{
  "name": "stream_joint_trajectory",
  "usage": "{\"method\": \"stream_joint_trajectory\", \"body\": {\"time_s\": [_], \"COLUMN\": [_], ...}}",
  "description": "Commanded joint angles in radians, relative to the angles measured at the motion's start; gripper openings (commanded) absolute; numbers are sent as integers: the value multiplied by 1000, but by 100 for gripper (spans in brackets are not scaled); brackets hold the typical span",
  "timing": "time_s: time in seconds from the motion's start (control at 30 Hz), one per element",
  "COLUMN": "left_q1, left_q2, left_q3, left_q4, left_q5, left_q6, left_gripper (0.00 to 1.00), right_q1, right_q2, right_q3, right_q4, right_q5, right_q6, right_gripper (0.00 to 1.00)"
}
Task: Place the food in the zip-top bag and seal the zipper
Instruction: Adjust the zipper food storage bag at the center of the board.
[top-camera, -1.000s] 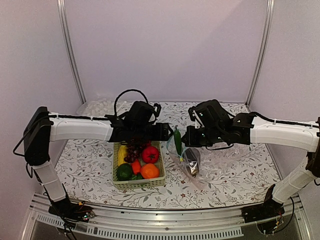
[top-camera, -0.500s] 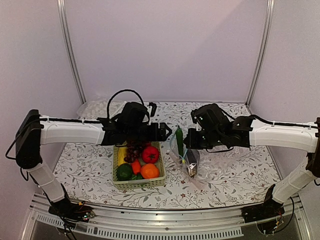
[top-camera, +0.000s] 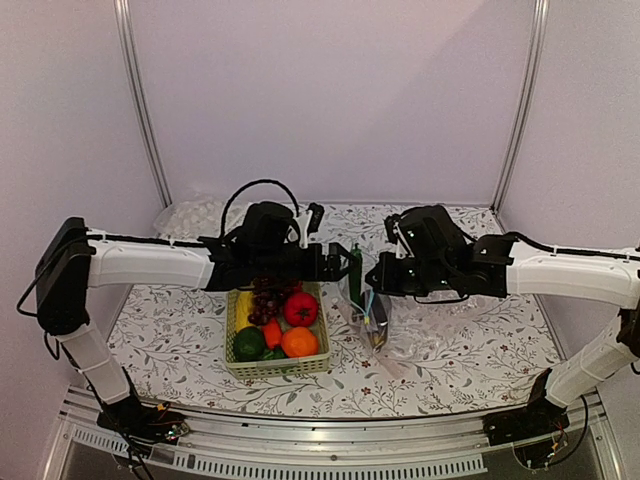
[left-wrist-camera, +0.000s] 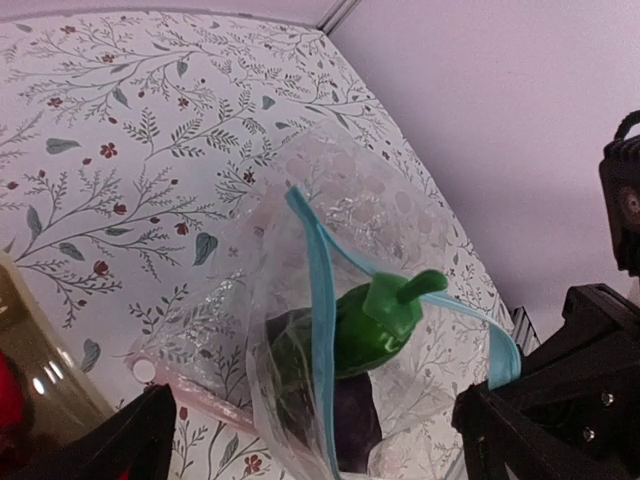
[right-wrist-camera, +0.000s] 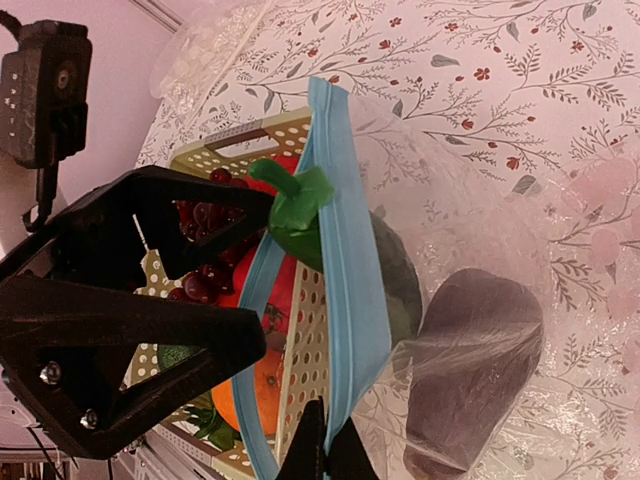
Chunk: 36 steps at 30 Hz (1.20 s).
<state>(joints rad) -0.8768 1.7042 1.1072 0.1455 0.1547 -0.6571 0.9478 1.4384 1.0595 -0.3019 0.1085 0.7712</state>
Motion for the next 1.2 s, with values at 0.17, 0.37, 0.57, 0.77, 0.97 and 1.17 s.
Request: {"method": "stream_joint_trajectory", "body": {"time_s": [0.17,0.37,0.57,0.77,0.97,1.17], "left_q1": [29,32,44,45,45,35], "left_q2": [75,110,147,167,155,116], "left_q3": [27,43,55,60,49,4], "left_q4": [64,89,94,92,89,115], "left_q5": [55,57,39,19,18,34], "left_q6": [-23,-22,-29,-26,16,85], "left_gripper": [100,99,61,42,26,14], "right_q1": [-6,-6,-6,-7,-27,-75], "right_q2": [-30,-24,-25,-24,-14,16], "right_q3": [-22,-16,-18,-18,-33,-36], "right_q4": [48,56,62,61,30,32], "right_q5": [-33,-55,-56,-58,26,95], "right_q6": [14,10,11,9,55,101], "right_gripper": [0,0,0,0,0,0]}}
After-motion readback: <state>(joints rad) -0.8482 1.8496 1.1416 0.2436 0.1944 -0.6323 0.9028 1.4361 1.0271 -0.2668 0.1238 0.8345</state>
